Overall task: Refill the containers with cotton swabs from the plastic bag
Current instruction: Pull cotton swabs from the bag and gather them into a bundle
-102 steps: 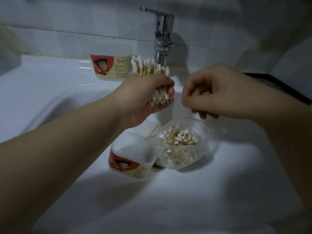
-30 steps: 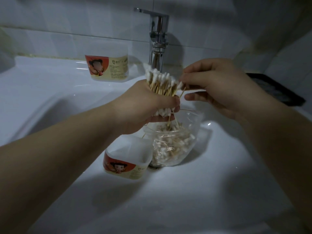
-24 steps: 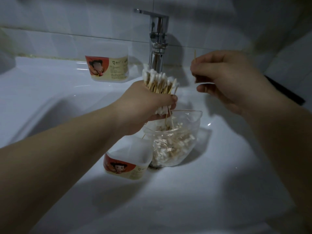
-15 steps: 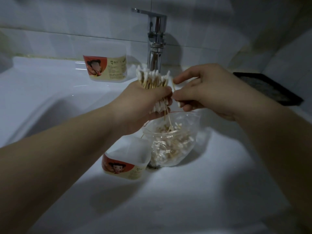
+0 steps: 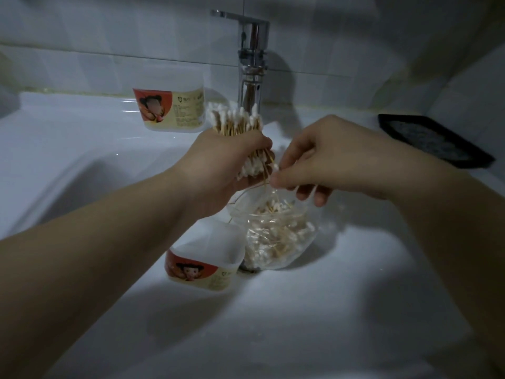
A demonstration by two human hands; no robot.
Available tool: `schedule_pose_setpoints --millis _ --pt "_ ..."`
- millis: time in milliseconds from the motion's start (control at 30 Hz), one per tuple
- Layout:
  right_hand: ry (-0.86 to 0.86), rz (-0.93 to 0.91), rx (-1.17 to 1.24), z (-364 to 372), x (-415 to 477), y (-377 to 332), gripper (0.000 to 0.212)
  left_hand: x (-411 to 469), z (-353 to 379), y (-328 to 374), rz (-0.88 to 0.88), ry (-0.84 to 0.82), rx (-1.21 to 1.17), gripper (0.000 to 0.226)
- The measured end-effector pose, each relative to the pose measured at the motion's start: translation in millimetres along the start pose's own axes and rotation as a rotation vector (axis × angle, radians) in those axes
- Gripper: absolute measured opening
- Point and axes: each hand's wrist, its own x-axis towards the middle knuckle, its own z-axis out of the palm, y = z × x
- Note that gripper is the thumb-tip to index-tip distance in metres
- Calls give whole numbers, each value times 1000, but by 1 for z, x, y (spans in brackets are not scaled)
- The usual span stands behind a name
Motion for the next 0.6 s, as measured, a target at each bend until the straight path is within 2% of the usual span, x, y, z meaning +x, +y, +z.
schedule_pose_setpoints --millis 100,233,400,500,600 --pt "-16 -24 -230 6 -1 0 18 -1 1 0 7 -15 -60 12" --pt "17 -63 -354 11 6 5 13 0 2 0 13 11 -84 12" --pt "18 -23 -297 0 4 6 11 4 -2 4 91 121 -99 13" --pt "121 -46 -195 -7 5 8 10 7 -4 5 93 173 -67 17" --pt "213 -101 -41 -8 6 9 8 5 -2 5 67 136 -20 23"
